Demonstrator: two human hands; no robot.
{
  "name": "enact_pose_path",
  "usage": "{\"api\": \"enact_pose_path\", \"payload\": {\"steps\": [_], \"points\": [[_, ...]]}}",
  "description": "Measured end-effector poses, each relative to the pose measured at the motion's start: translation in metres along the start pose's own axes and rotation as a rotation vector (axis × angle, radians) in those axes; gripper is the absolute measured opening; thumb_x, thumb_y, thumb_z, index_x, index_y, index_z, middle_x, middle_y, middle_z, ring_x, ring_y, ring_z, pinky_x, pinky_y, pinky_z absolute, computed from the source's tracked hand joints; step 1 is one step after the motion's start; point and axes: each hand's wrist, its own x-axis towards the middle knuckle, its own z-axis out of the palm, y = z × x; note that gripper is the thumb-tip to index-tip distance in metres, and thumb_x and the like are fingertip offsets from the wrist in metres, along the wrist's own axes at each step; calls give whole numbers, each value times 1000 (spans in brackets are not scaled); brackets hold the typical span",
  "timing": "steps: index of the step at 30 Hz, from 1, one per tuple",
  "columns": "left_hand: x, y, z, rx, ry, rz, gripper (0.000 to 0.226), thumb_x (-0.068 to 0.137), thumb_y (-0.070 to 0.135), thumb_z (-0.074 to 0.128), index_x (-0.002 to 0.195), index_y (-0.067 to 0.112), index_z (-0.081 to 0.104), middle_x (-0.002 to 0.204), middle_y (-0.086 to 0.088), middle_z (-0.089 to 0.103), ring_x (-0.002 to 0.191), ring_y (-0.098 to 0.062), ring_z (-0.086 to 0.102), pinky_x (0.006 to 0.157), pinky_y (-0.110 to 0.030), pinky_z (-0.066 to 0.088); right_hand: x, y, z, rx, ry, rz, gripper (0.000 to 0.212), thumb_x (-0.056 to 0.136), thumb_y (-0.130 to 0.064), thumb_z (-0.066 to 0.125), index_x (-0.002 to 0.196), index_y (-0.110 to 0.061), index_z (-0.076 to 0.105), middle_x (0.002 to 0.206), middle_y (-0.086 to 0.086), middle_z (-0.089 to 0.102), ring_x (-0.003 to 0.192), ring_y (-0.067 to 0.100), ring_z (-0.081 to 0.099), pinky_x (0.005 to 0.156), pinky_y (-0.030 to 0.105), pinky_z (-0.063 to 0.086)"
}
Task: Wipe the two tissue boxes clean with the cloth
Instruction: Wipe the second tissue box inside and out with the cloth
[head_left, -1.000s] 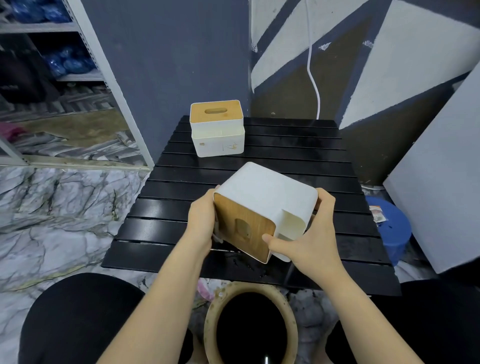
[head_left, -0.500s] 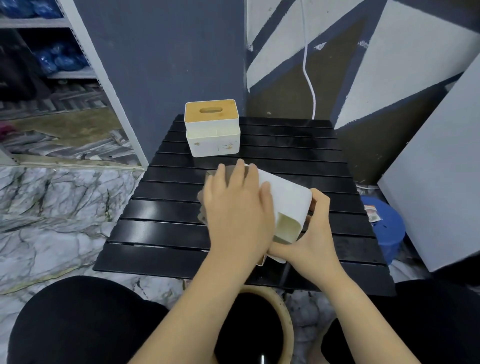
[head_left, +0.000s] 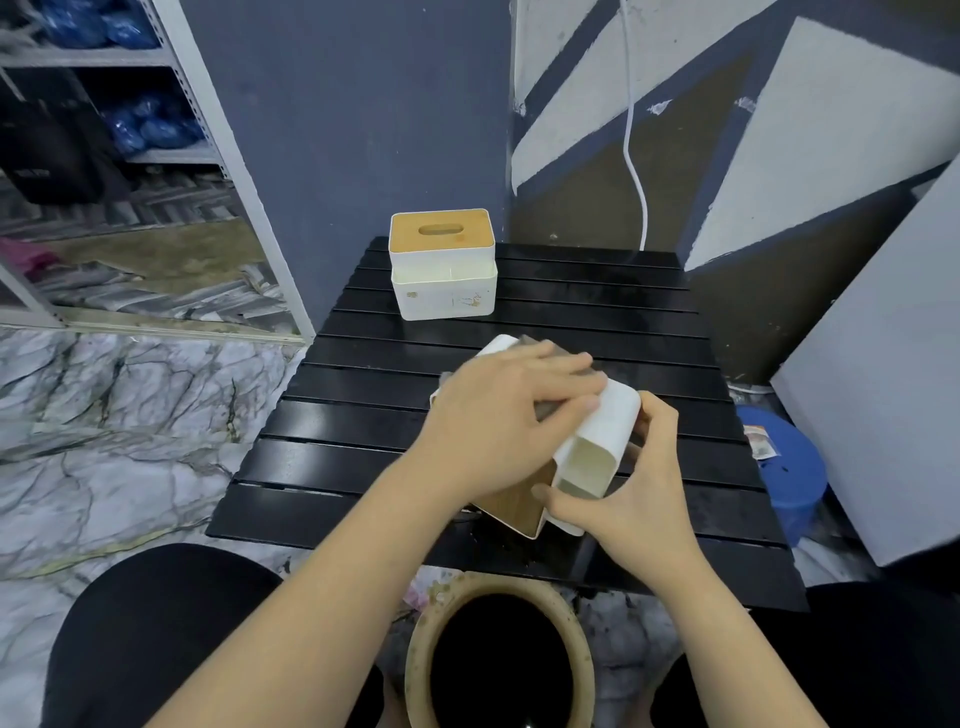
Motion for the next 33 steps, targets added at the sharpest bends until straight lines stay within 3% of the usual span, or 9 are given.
{"api": "enact_pose_path", "payload": {"steps": [3, 7, 10, 15, 20, 23, 26, 28, 33], "points": [[9, -12, -11, 0, -25, -122, 29, 103, 47, 51, 129, 51, 63, 144, 29, 52, 145, 0, 35, 118, -33, 32, 0, -4, -2, -42, 0, 13, 103, 56, -21, 101, 133, -39, 35, 134, -23, 46, 122, -14, 46, 90, 2, 42], [17, -20, -18, -195, -2, -285, 30, 103, 47, 50, 128, 48, 66, 143, 28, 54, 128, 11, 43, 104, -19, 31, -1, -19, -6, 8, -85, 146, 123, 54, -60, 94, 153, -43, 22, 142, -31, 42, 132, -10, 43, 101, 19, 44], [16, -29, -19, -503, 79, -430, 34, 103, 47, 47, 131, 41, 65, 144, 23, 56, 132, 3, 45, 115, -31, 33, 4, -39, -5, 247, -98, 353, 117, 67, -82, 69, 159, -51, 3, 140, -33, 46, 130, -2, 50, 105, 31, 45], [-4, -40, -17, -877, 111, -950, 34, 103, 48, 50, 124, 29, 70, 116, 3, 69, 102, -19, 61, 85, -34, 46, 17, -46, 2, 278, 27, 376, 50, 97, -51, 60, 137, -39, 31, 124, -17, 58, 115, 8, 60, 88, 30, 52], [-20, -48, -12, -1088, 140, -1039, 33, 99, 51, 57, 92, 22, 72, 70, 2, 74, 63, -19, 67, 54, -27, 50, 9, -49, 2, 309, 16, 242, 50, 94, -26, 72, 132, -35, 40, 123, -10, 65, 108, 9, 68, 74, 24, 59], [-18, -50, -15, -1202, 180, -971, 42, 100, 55, 52, 104, 23, 77, 97, -3, 80, 77, -22, 74, 63, -34, 59, 7, -47, -3, 179, -66, 41, 57, 89, -16, 79, 128, -34, 41, 133, -6, 60, 119, 10, 64, 91, 33, 61], [-17, -46, -18, -1336, 248, -951, 49, 99, 59, 50, 115, 22, 77, 112, -6, 78, 92, -26, 72, 73, -37, 57, 7, -40, -8, 96, -141, -54, 62, 84, -10, 83, 119, -42, 42, 146, -27, 46, 148, 8, 39, 110, 34, 51], [-17, -42, -13, -1336, 303, -930, 51, 99, 60, 48, 114, 22, 77, 112, -7, 77, 98, -27, 72, 83, -40, 56, 5, -30, -10, 85, -169, -65, 63, 83, -7, 84, 117, -40, 42, 163, -23, 30, 155, -2, 21, 119, 39, 41], [-25, -35, 11, -1256, 453, -873, 36, 102, 46, 53, 83, 40, 82, 93, 20, 78, 96, -7, 74, 100, -40, 52, -3, -2, -9, 6, -141, -112, 98, 78, 1, 87, 148, -39, 29, 168, -18, 18, 155, 4, 25, 123, 40, 36]]}}
